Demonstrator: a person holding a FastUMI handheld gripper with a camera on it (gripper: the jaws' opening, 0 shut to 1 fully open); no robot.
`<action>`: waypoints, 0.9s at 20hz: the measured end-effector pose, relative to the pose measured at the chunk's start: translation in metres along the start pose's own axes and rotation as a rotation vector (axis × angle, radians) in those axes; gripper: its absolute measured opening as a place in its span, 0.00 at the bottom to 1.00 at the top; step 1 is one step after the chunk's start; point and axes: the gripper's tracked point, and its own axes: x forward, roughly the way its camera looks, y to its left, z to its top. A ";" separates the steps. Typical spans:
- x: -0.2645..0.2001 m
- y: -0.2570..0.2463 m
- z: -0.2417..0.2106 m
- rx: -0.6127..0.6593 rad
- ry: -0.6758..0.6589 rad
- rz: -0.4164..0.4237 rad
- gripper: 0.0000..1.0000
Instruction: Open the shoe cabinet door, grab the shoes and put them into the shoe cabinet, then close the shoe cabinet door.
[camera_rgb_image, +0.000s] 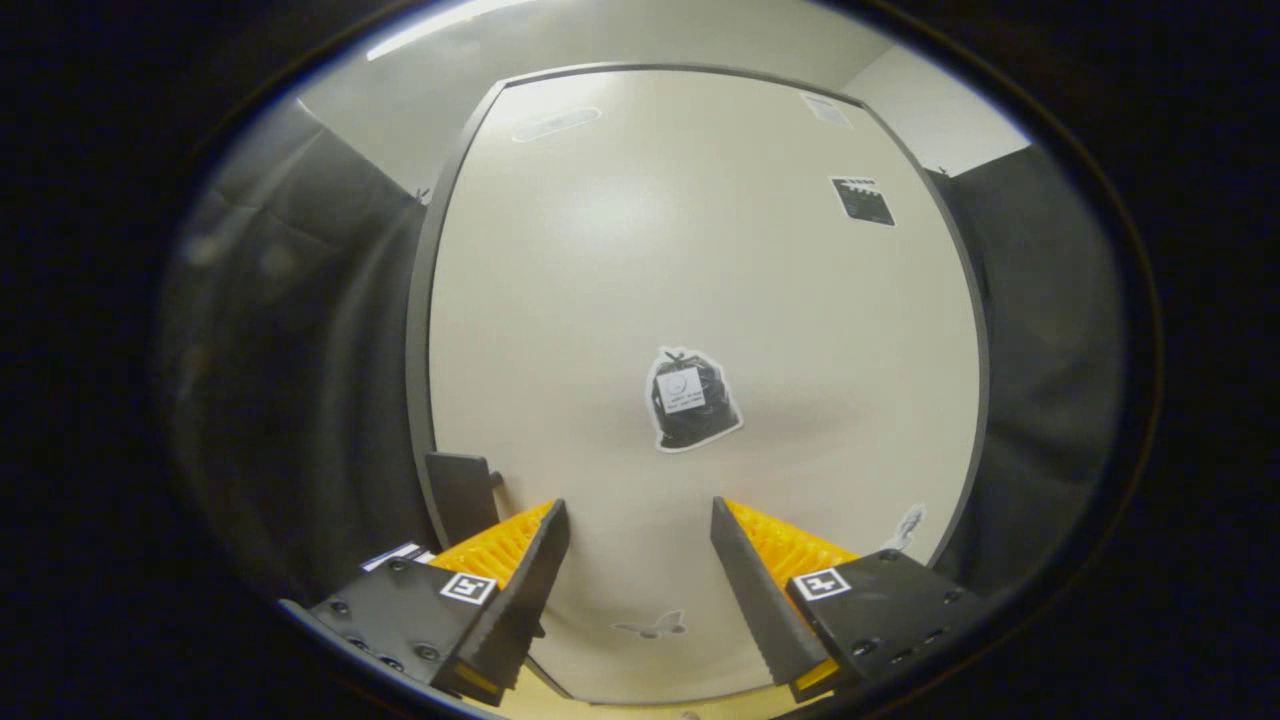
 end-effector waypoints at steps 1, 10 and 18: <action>-0.001 0.000 -0.003 0.009 0.012 0.008 0.92; -0.065 -0.024 0.025 -0.009 -0.038 0.037 0.93; -0.134 -0.052 0.052 -0.036 -0.065 0.074 0.93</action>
